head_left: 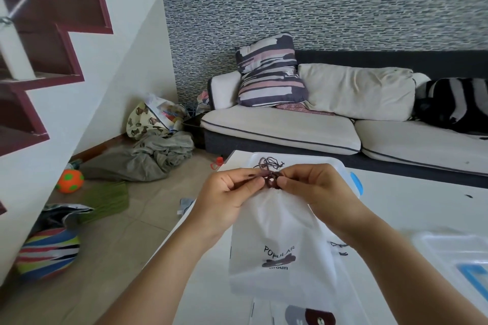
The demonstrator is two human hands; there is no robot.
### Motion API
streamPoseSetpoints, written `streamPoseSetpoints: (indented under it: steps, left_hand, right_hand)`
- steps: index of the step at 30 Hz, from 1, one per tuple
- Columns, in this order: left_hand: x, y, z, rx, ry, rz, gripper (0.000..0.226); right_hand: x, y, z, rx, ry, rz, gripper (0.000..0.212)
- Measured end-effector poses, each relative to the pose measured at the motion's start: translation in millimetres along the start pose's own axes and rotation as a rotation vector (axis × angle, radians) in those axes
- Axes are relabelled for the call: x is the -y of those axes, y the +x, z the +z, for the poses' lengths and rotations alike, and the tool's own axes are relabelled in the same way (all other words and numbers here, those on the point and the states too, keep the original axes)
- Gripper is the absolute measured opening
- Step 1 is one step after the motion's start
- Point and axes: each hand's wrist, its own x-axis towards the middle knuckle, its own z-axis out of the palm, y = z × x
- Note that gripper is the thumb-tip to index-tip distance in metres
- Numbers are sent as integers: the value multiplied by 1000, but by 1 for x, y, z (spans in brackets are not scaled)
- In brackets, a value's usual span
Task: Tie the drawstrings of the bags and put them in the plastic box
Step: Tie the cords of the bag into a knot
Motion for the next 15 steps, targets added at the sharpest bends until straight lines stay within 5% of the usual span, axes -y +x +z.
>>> streamPoseSetpoints:
  steps: [8,15]
  left_hand:
    - [3,-2,-17,-163,251,176,30]
    - [-3,-7,-28,-106,324,156,37]
  right_hand:
    - [-5,10,26,60,29,-33,19]
    - [-13,12,37,91,185,-4,17]
